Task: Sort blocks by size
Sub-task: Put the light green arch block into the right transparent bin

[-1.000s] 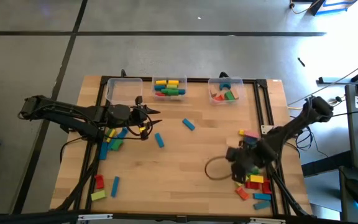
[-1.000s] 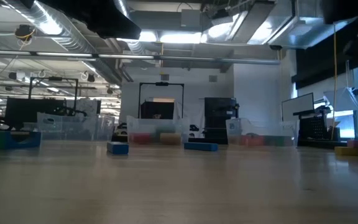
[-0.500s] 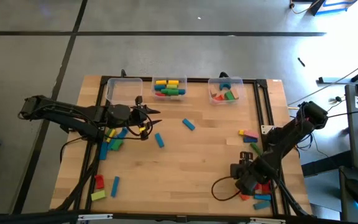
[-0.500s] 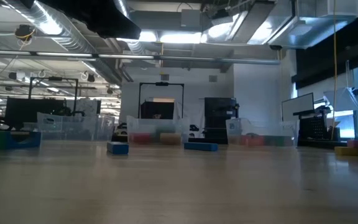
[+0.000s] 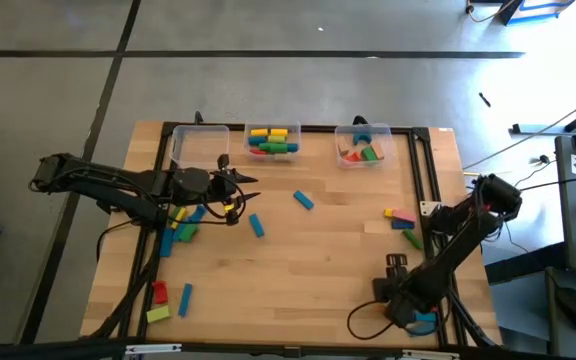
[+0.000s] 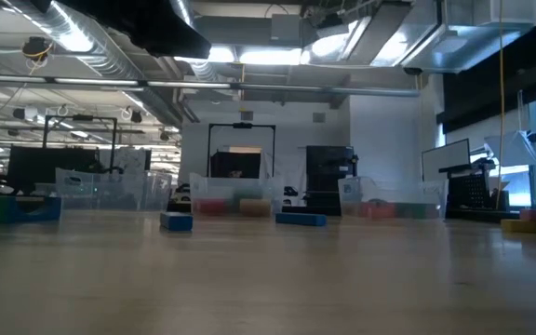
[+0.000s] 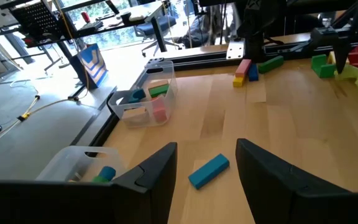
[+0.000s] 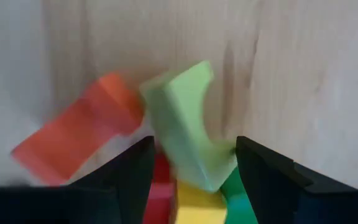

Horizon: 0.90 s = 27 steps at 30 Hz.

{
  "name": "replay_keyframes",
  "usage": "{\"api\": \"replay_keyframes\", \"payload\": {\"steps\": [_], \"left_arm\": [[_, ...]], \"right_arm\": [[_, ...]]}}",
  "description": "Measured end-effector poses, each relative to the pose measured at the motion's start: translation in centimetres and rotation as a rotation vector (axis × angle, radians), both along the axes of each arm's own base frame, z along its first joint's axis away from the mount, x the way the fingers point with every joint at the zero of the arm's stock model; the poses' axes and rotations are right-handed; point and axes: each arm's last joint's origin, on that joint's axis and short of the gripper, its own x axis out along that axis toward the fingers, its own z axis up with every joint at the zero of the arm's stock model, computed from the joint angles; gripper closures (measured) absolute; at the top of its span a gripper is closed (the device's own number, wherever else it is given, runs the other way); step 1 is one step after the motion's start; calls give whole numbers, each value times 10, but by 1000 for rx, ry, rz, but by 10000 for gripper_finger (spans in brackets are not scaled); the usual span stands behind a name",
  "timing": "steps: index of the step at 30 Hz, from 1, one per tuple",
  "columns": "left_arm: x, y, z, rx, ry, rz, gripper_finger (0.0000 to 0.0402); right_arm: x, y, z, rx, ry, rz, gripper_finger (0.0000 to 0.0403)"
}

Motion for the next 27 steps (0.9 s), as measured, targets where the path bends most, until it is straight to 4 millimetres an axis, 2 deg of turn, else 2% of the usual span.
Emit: {"api": "replay_keyframes", "payload": {"steps": [9, 14, 21, 27], "left_arm": [[0, 0, 0, 0, 0, 0, 243], [0, 0, 0, 0, -1, 0, 243], [0, 0, 0, 11, 3, -3, 243], [0, 0, 0, 7, 2, -2, 243]], "right_arm": [[4, 0, -15, -112, -30, 55, 186], [4, 0, -16, -134, -46, 55, 240], [7, -5, -16, -148, -27, 36, 354], [20, -19, -15, -143, -8, -35, 361]]}}
